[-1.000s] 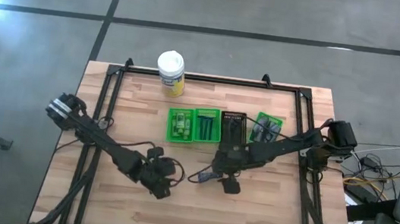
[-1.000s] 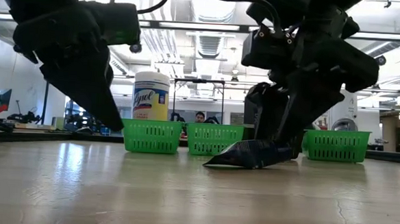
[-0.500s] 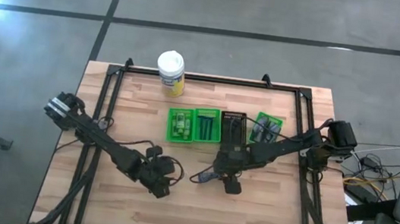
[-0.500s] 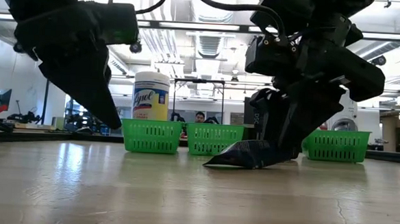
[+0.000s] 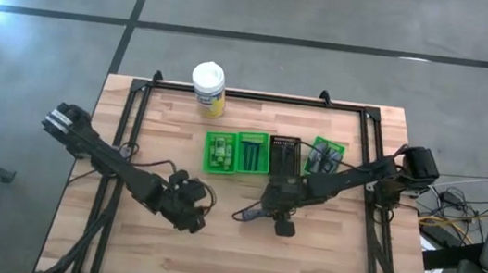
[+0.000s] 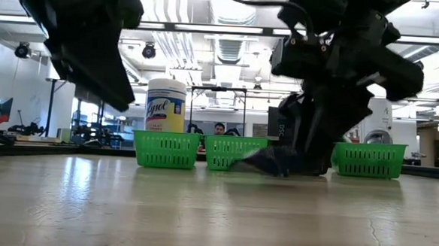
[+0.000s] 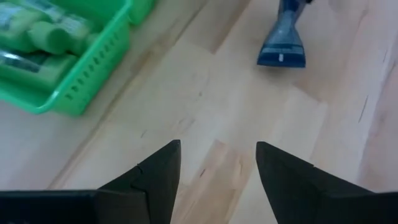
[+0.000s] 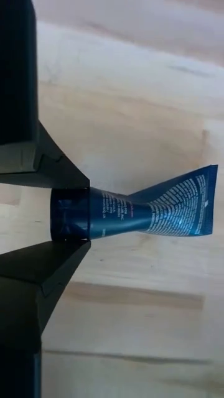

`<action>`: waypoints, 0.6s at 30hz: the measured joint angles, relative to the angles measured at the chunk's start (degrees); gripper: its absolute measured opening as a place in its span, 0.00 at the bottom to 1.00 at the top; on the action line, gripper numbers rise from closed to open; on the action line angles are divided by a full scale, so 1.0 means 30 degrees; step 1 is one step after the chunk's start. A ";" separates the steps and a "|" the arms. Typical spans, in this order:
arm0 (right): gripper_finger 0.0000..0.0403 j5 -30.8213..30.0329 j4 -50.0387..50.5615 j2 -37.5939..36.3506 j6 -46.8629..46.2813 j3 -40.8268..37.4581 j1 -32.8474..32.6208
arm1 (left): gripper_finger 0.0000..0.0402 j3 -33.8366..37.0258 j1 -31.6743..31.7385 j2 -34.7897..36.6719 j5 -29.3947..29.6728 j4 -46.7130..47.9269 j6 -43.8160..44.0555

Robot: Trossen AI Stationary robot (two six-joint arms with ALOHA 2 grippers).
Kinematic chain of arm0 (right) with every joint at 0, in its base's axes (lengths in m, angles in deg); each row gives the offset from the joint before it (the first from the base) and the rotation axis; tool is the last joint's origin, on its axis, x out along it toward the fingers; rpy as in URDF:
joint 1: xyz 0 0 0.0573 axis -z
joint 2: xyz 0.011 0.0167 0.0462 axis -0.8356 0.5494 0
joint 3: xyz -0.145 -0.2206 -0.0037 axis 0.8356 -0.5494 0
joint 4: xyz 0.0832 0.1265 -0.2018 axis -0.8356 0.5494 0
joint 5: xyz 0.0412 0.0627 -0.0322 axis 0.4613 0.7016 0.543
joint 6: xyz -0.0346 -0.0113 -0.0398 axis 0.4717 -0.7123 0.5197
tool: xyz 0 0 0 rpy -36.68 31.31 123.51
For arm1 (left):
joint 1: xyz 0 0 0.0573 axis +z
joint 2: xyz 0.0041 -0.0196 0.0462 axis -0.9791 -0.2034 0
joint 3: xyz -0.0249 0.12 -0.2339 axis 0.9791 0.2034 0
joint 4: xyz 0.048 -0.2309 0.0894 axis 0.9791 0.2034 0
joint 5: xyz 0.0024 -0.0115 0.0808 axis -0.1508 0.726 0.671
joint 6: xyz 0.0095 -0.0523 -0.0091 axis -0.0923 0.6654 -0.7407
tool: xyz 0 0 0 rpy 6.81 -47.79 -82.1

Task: Pick & Place Travel size toiletries
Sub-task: Put the shaving cream into the black bin

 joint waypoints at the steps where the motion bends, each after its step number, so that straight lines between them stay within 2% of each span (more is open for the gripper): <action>1: 0.27 0.0000 -0.0023 -0.0211 -0.0171 0.0000 0.0010 | 0.53 0.0141 0.0000 0.0333 0.0084 0.0035 0.0319; 6: 0.27 -0.0125 0.0449 -0.1739 -0.1209 0.0000 0.0199 | 0.53 0.1152 0.0000 0.2481 0.0376 -0.0476 0.1741; 10: 0.27 -0.0162 0.0520 -0.3109 -0.1956 0.0000 0.0720 | 0.53 0.2181 0.0000 0.4096 0.1510 -0.3024 0.1362; 12: 0.27 -0.0151 0.0640 -0.3640 -0.2141 0.0000 0.1053 | 0.53 0.2249 0.0017 0.4331 0.1672 -0.4300 -0.1950; 14: 0.27 -0.0022 0.0687 -0.4078 -0.2223 0.0000 0.1391 | 0.53 0.1850 0.0019 0.4094 0.1483 -0.4600 -0.6751; 16: 0.27 0.0682 0.0771 -0.4298 -0.2248 0.0000 0.1746 | 0.53 0.1080 0.0040 0.3504 0.0958 -0.4541 -1.1141; 18: 0.27 0.2113 0.0780 -0.4428 -0.2414 0.0000 0.2137 | 0.53 0.0127 0.0357 0.2662 0.0825 -0.3816 -1.3995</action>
